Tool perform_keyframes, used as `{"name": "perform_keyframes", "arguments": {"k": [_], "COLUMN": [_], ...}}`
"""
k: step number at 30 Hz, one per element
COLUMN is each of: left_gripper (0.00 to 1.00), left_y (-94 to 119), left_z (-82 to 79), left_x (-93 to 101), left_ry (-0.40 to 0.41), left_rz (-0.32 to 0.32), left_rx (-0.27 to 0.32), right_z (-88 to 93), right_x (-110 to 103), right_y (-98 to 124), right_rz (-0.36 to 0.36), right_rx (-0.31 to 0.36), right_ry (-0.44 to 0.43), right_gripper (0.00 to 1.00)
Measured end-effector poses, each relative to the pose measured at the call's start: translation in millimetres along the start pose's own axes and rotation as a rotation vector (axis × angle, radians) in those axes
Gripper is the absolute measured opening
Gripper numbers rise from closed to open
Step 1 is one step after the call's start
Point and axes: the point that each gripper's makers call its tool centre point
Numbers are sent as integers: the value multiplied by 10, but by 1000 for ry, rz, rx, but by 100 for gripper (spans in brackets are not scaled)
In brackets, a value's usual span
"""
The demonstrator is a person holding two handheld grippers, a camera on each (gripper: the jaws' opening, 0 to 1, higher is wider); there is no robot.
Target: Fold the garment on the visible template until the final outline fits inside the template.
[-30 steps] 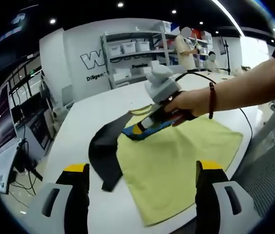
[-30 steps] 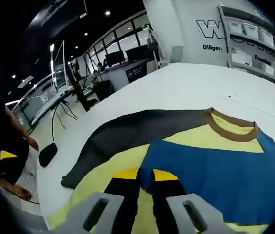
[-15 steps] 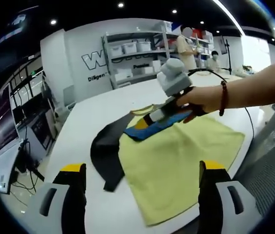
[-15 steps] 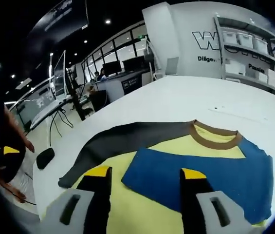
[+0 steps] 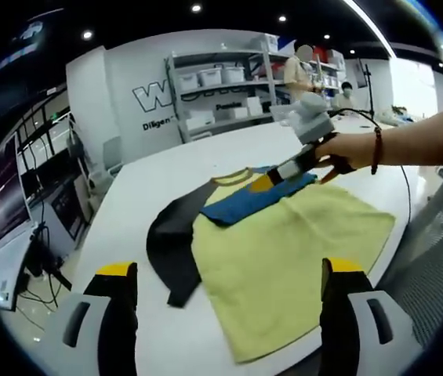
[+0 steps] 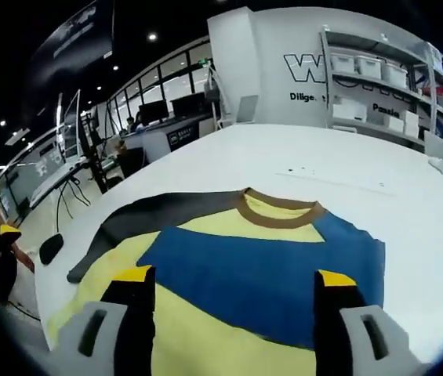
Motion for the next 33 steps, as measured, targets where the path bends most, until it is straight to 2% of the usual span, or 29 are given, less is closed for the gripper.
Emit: {"name": "perform_keyframes", "arguments": {"k": [3, 5, 14, 15, 16, 19, 22, 25, 29, 31, 33], "left_gripper": [99, 99, 99, 99, 99, 99, 99, 99, 99, 99, 99], "left_y": [-1, -3, -6, -7, -7, -7, -7, -5, -2, -2, -4], "left_z": [8, 13, 24, 27, 32, 30, 30, 33, 40, 44, 46], "left_x": [5, 2, 6, 6, 6, 2, 9, 5, 1, 1, 7], "left_ry": [-4, -9, -11, -11, -10, -8, -6, -10, -10, -11, -10], "left_rz": [2, 1, 4, 5, 4, 4, 8, 6, 4, 4, 7], "left_rx": [-5, -9, -14, -16, -19, -16, -16, -17, -20, -22, -23], "right_z": [16, 61, 209, 226, 259, 289, 318, 380, 450, 482, 504], "right_x": [178, 385, 853, 901, 975, 1107, 1157, 1186, 1227, 1243, 1225], "right_y": [72, 156, 427, 455, 500, 575, 611, 618, 663, 668, 662], "right_rz": [35, 93, 167, 172, 187, 215, 220, 227, 237, 230, 216], "right_rx": [3, -11, -34, -36, -39, -42, -33, -49, -61, -64, -66], "right_ry": [-1, -2, 0, -11, -64, -53, -63, -68, -59, -58, -81], "right_gripper": [81, 80, 70, 68, 68, 65, 54, 45, 28, 18, 13]}}
Point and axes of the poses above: the point that each gripper's makers call its tool centre point, and the gripper's own axes: y roughly backward along the fingers, x roughly to its right, z roughly out of its underside, and after that the axes turned 8 degrees about x, right-handed
